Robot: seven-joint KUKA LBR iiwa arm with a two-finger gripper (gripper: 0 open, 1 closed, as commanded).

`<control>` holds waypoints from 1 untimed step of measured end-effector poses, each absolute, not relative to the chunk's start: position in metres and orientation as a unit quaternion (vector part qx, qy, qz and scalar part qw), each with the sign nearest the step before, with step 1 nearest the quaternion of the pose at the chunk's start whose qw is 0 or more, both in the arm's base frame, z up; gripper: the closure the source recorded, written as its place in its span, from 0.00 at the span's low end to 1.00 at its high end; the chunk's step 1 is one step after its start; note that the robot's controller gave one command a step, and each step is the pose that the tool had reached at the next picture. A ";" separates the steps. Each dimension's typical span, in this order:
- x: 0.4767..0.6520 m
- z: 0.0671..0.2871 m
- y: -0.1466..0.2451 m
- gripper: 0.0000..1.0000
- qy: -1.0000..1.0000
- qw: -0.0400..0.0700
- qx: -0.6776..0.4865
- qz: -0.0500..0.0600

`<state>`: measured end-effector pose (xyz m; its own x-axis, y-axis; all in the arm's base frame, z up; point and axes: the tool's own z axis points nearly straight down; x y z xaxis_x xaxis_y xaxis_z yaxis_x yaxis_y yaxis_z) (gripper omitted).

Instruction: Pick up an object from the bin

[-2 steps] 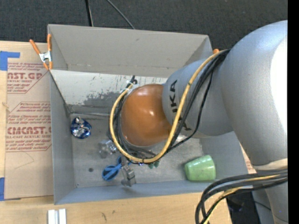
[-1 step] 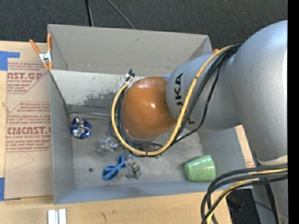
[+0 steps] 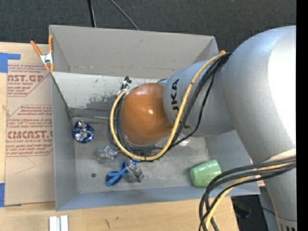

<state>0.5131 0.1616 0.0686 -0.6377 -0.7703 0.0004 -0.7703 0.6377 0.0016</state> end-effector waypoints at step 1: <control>0.513 0.068 0.163 0.00 -0.905 0.000 0.425 -0.001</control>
Offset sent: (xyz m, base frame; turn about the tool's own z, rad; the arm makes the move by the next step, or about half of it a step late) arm 0.0000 0.0000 0.0000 0.0000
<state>0.5128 0.1628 0.0682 -0.6382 -0.7698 -0.0014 -0.7698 0.6382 0.0019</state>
